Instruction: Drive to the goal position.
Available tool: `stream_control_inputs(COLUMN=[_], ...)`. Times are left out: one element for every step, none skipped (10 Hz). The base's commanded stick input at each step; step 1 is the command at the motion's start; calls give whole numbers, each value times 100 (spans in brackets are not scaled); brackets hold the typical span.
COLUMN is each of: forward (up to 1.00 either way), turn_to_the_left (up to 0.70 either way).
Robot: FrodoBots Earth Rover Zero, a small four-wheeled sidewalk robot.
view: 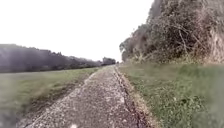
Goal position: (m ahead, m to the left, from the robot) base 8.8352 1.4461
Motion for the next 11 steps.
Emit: stream_control_inputs(forward=[70, 70, 70, 70, 70, 70, 70, 70, 70, 70, 70], turn_to_the_left=[0, 0, 0, 0, 0, 0, 0, 0, 0, 0, 0])
